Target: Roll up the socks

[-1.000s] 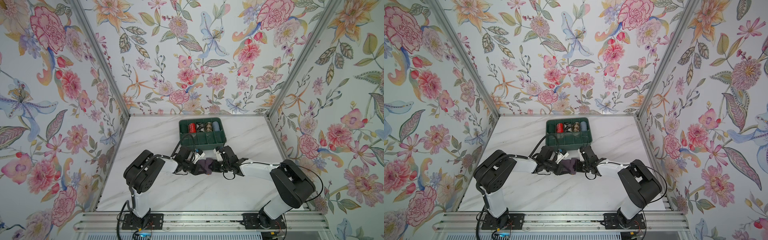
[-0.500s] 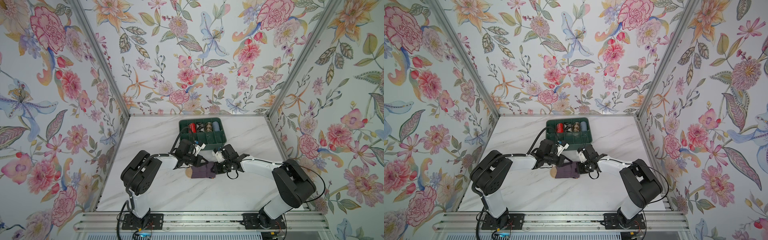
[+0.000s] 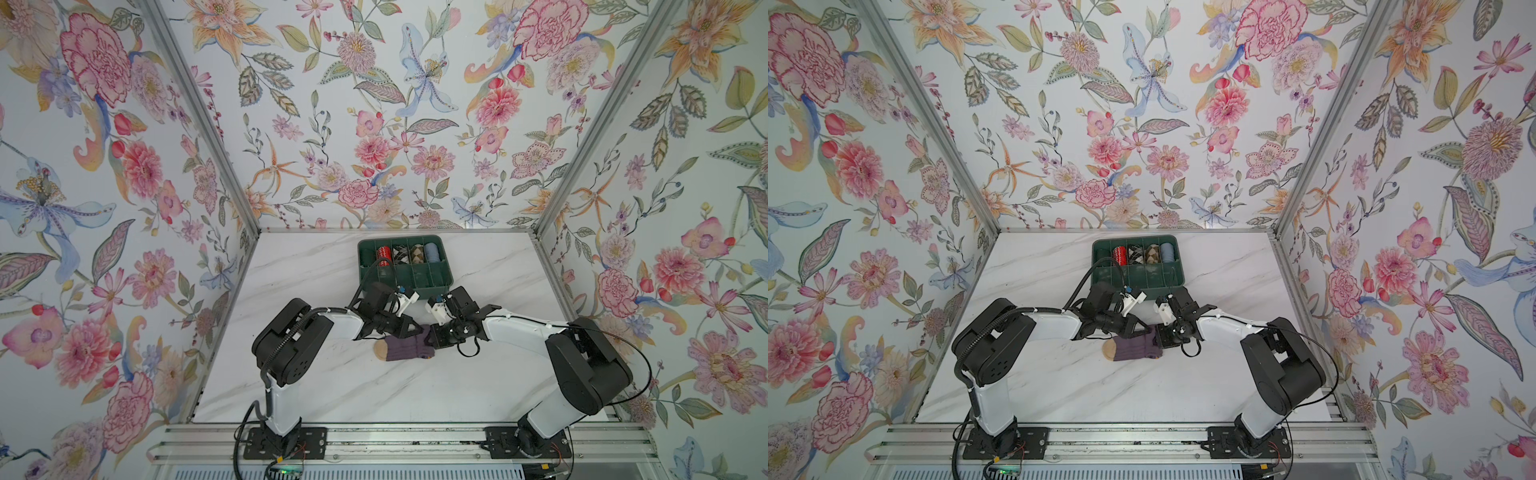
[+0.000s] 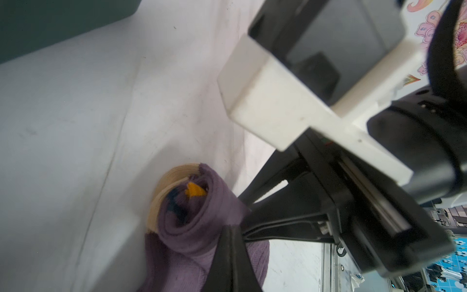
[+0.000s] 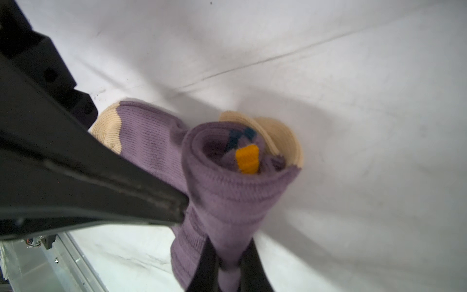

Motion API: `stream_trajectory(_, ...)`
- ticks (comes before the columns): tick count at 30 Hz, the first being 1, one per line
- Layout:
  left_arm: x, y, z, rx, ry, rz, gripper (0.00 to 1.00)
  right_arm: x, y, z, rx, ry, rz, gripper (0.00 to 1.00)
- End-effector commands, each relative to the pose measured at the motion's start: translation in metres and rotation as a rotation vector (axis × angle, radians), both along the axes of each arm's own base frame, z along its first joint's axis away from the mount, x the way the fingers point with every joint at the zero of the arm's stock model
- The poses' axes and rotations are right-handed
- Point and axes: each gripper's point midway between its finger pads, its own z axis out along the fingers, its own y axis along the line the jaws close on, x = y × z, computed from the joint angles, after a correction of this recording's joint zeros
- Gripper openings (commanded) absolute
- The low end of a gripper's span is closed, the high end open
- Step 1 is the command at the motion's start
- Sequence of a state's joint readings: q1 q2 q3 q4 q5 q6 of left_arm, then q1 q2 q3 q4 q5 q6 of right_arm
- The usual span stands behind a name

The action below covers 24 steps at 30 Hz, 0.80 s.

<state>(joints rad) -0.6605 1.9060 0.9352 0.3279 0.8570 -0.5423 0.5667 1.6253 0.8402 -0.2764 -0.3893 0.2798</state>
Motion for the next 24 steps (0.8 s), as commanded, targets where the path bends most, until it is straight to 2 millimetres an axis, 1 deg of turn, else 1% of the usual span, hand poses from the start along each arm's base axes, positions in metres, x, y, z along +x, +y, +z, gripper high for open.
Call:
stream_trajectory(1,-0.001,-0.006,-0.006,0.022,0.0,-0.024,0.0,-0.005,-0.007,-0.008,-0.047,0.034,0.017,0.0)
stream_trajectory(12,-0.015,-0.009,-0.037,0.137,0.022,-0.077,0.0,0.001,-0.004,-0.003,-0.045,0.013,0.018,0.02)
stream_trajectory(18,-0.025,0.001,-0.064,0.235,0.046,-0.095,0.0,0.005,-0.005,0.001,-0.052,-0.006,0.007,0.06)
stream_trajectory(21,-0.03,0.009,-0.071,0.265,0.051,-0.095,0.0,0.006,-0.008,0.004,-0.052,-0.016,-0.005,0.11)
stream_trajectory(24,-0.032,0.012,-0.076,0.272,0.059,-0.089,0.0,0.008,-0.011,0.009,-0.044,-0.028,-0.023,0.23)
